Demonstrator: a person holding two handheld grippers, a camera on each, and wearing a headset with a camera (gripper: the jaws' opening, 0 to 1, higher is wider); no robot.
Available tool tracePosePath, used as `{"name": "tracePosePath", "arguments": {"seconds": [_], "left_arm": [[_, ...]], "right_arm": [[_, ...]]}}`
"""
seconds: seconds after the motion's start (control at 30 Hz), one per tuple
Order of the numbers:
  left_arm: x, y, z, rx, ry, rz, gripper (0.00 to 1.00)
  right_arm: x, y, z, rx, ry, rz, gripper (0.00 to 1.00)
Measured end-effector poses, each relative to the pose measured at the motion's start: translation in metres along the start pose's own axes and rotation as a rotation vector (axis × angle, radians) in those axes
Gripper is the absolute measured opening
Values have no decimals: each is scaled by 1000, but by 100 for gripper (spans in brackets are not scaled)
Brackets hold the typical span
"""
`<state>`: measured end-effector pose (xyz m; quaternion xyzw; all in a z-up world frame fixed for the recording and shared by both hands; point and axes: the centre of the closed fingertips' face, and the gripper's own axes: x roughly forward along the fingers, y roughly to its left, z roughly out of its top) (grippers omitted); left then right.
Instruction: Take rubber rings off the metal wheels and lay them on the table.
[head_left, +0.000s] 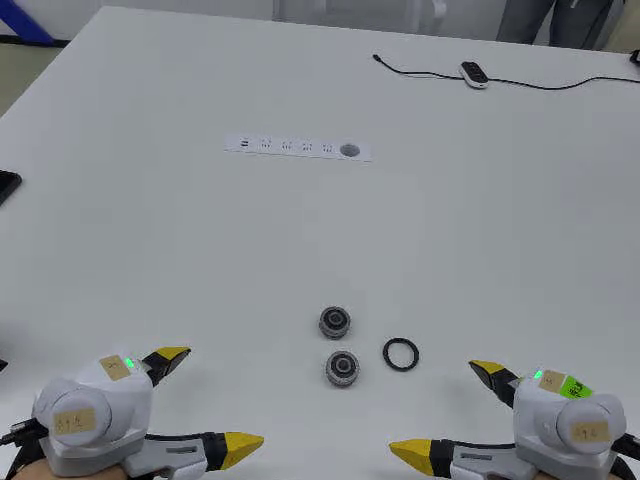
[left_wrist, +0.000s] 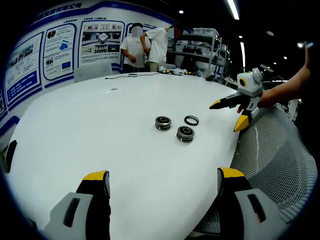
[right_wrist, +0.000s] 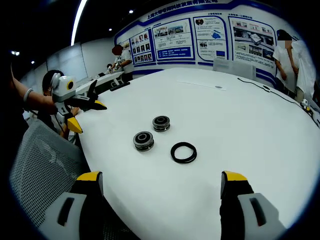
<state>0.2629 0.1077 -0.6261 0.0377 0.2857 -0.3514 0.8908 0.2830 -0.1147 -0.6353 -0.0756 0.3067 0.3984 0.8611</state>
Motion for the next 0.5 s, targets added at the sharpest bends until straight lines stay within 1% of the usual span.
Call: {"name": "tracePosePath", "arguments": {"seconds": [0.2, 0.3, 0.5], "left_arm": [[-1, 3, 0, 2, 1, 5, 90], [-1, 4, -1, 4, 9, 6, 90], [-2, 4, 1, 3, 7, 7, 89]], "right_arm": [[-1, 0, 1, 4, -4, 1, 99], [0, 1, 0, 4, 0, 4, 99], [0, 1, 1, 6, 0, 5, 99]]}}
